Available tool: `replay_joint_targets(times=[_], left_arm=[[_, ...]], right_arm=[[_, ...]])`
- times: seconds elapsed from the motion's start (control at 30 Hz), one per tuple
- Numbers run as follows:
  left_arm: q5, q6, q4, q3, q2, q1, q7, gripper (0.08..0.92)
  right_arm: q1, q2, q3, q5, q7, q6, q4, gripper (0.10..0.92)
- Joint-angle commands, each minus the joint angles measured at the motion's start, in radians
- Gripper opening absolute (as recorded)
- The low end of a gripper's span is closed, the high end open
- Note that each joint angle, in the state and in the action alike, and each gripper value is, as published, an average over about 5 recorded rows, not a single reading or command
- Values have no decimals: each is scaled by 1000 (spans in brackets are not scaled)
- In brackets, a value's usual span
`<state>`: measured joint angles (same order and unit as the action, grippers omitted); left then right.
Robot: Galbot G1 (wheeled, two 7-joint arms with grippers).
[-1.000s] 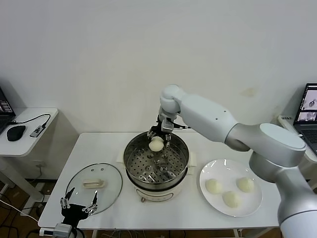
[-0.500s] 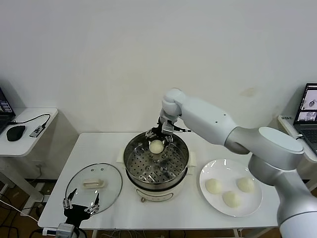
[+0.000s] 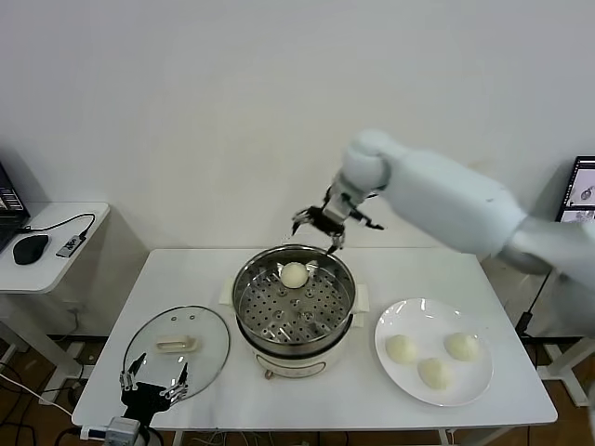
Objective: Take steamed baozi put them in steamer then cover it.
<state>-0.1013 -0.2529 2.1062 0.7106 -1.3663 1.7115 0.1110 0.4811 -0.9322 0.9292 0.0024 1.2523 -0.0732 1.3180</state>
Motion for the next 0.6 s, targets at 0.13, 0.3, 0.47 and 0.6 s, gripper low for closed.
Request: replay_joint_targets(times=[0.13, 0.3, 0.47, 0.6], left_arm=[[5, -5, 1, -7, 17, 0, -3, 823], [6, -14, 14, -12, 17, 3, -3, 823], [5, -23, 25, -18, 10, 8, -7, 823], [5, -30, 32, -23, 6, 10, -4, 823]], right_arm=[[31, 362, -20, 145, 130, 562, 234, 823], [-37, 437, 5, 118, 120, 647, 304, 823], [-182, 473, -25, 94, 70, 652, 340, 823], [-354, 475, -108, 81, 25, 661, 335, 823]])
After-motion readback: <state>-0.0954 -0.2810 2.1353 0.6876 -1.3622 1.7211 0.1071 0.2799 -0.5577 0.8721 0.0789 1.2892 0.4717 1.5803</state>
